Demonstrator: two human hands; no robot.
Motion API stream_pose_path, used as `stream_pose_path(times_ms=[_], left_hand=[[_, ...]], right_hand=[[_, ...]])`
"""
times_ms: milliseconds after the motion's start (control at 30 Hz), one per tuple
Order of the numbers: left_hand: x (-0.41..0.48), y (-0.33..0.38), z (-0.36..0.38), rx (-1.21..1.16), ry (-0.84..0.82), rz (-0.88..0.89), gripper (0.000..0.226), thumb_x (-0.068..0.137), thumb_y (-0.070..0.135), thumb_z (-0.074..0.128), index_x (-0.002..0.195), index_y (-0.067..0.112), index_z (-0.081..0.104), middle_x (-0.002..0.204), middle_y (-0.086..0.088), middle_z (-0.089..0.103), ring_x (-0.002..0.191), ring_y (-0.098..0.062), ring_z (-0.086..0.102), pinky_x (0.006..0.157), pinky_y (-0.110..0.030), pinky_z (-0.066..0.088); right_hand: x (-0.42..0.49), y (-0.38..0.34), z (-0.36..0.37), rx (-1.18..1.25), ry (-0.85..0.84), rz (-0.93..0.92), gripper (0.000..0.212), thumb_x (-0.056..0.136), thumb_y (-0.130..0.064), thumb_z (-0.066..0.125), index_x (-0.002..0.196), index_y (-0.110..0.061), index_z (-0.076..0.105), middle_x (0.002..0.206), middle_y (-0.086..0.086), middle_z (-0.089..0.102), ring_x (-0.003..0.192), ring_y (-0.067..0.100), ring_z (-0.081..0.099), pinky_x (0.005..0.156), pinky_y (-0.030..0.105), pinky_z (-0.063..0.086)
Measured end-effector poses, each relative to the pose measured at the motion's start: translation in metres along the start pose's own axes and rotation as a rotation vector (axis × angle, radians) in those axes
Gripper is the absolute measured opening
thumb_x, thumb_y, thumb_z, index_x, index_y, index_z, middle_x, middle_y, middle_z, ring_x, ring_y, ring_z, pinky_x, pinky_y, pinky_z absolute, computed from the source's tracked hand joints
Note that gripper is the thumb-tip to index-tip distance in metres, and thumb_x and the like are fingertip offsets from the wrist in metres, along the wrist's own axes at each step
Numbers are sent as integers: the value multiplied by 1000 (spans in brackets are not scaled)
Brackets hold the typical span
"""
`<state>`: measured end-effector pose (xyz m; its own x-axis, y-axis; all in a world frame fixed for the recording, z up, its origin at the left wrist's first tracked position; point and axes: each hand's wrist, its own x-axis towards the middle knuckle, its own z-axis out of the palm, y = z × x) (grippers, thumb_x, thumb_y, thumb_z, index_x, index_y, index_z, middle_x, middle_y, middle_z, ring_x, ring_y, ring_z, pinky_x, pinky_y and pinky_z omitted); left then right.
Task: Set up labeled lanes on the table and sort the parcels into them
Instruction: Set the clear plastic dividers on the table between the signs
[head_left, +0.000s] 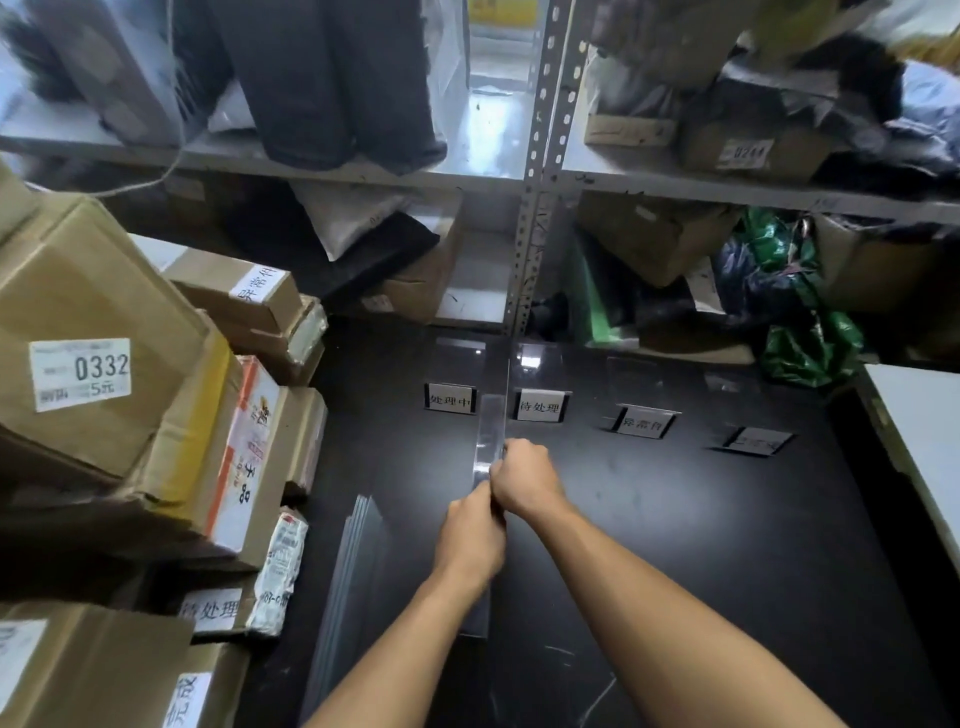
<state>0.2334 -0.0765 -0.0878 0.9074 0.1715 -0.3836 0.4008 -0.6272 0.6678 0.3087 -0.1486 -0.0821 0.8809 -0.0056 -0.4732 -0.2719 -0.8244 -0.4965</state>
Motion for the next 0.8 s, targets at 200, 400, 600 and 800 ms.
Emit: stream_pose_path(times_ms=[200, 400, 600, 800], left_hand=[[4, -5, 7, -9, -3, 1, 23, 93, 17, 40, 105, 21, 60, 95, -10, 68, 85, -34, 61, 65, -36, 46], [-8, -13, -13, -106, 102, 33, 27, 97, 23, 52, 121, 19, 62, 111, -6, 70, 106, -25, 64, 86, -32, 51], [-39, -35, -61, -132, 302, 88, 26, 94, 15, 57, 118, 14, 65, 111, -2, 69, 105, -18, 64, 92, -28, 49], [-90, -85, -82, 58, 296, -67, 53, 95, 19, 55, 143, 6, 38, 143, -12, 43, 131, -28, 42, 108, -34, 31]], right_hand=[[6, 6, 1, -20, -50, 24, 21, 89, -11, 48, 101, -4, 65, 108, 16, 68, 98, 36, 62, 69, 29, 44], [-5, 7, -9, -23, -17, 7, 28, 94, -22, 53, 107, 0, 63, 113, 20, 66, 102, 37, 62, 74, 30, 45], [-47, -6, -16, -14, 150, -60, 36, 95, -22, 48, 123, -2, 56, 120, 19, 63, 111, 36, 59, 90, 36, 48], [-113, -27, 16, -2, 132, -187, 27, 93, -25, 49, 111, -12, 64, 112, 10, 69, 107, 30, 61, 78, 30, 43]])
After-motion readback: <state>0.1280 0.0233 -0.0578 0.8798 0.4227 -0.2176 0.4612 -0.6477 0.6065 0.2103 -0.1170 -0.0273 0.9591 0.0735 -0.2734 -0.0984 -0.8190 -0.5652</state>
